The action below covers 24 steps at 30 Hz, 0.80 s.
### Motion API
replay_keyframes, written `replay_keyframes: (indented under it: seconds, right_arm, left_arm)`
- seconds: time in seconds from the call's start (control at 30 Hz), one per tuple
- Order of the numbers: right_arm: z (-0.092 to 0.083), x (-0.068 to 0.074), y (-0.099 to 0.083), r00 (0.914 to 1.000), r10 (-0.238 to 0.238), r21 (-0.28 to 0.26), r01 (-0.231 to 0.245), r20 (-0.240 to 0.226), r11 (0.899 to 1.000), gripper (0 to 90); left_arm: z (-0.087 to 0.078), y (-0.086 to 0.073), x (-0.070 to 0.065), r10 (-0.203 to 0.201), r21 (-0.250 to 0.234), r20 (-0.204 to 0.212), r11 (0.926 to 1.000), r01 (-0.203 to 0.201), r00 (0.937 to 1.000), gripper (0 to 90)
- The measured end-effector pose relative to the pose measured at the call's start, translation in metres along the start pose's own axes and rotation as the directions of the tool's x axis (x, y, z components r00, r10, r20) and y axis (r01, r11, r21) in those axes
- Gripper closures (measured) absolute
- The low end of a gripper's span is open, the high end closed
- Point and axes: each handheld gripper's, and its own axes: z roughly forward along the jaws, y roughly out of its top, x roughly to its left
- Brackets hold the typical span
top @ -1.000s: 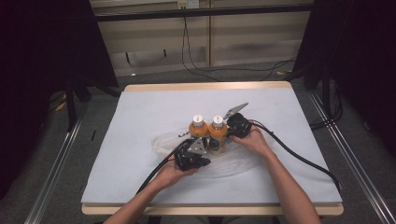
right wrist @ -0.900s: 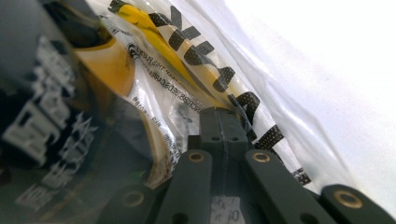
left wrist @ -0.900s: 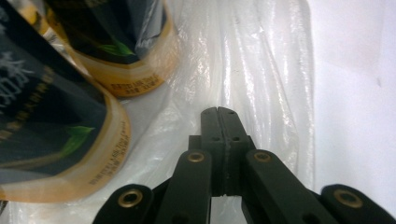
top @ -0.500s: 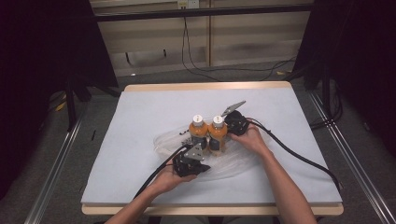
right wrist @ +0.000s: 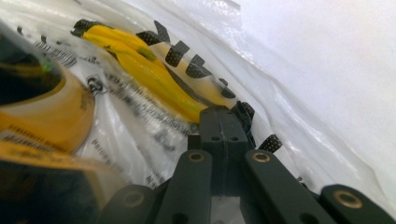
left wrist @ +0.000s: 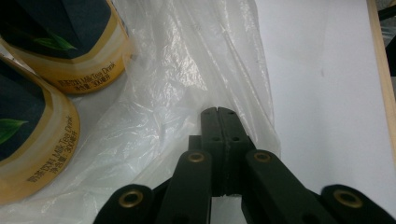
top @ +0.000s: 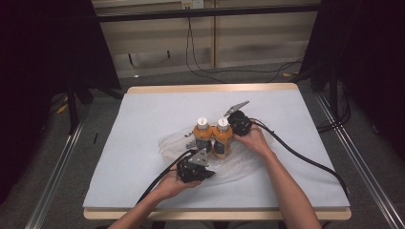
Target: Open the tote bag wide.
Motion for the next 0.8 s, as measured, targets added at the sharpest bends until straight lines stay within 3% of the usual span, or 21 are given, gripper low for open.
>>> replay_keyframes:
  seconds: [0.2, 0.23, 0.3, 0.33, 0.4, 0.5, 0.57, 0.67, 0.8]
  right_arm:
    - [0.004, -0.003, 0.004, 0.9996, 0.004, -0.012, -0.003, 0.029, 1.0, 90.0]
    - [0.005, -0.003, 0.004, 0.9994, 0.003, -0.016, -0.003, 0.033, 1.0, 90.0]
    - [0.007, -0.003, 0.005, 0.9991, 0.004, -0.022, -0.003, 0.043, 1.0, 90.0]
    - [0.007, -0.003, 0.006, 0.999, 0.011, -0.018, -0.01, 0.043, 1.0, 90.0]
    - [0.007, -0.004, 0.006, 0.9987, 0.017, -0.018, -0.016, 0.048, 1.0, 90.0]
    - [0.009, -0.005, 0.007, 0.9978, 0.033, -0.018, -0.032, 0.057, 0.999, 90.0]
    - [0.009, -0.005, 0.009, 0.9959, 0.039, -0.009, -0.038, 0.081, 0.999, 90.0]
    - [0.012, -0.009, 0.011, 0.9959, 0.04, -0.021, -0.038, 0.081, 0.999, 90.0]
    - [0.014, -0.014, 0.013, 0.9942, 0.057, -0.025, -0.055, 0.092, 0.998, 90.0]
  left_arm:
    - [0.0, 0.0, -0.001, -0.001, 0.005, 0.003, 1.0, 0.001, 1.0, 90.0]
    - [-0.001, 0.001, -0.001, 0.008, 0.026, 0.0, 0.9996, -0.008, 1.0, 90.0]
    - [0.0, 0.001, -0.003, 0.009, 0.006, 0.007, 0.9999, -0.009, 0.9999, 90.0]
    - [-0.002, 0.002, -0.003, 0.022, 0.033, 0.003, 0.9992, -0.022, 0.9998, 90.0]
    - [-0.002, 0.001, -0.004, 0.013, 0.021, 0.035, 0.9997, -0.014, 0.9993, 90.0]
    - [0.0, 0.001, -0.007, 0.028, 0.012, 0.005, 0.9995, -0.028, 0.9996, 90.0]
    - [-0.001, 0.001, -0.006, 0.028, 0.013, 0.018, 0.9995, -0.028, 0.9995, 90.0]
    - [-0.001, 0.001, -0.005, 0.021, 0.015, 0.038, 0.9997, -0.022, 0.9991, 90.0]
    - [0.0, 0.001, -0.006, 0.032, 0.003, 0.017, 0.9995, -0.032, 0.9993, 90.0]
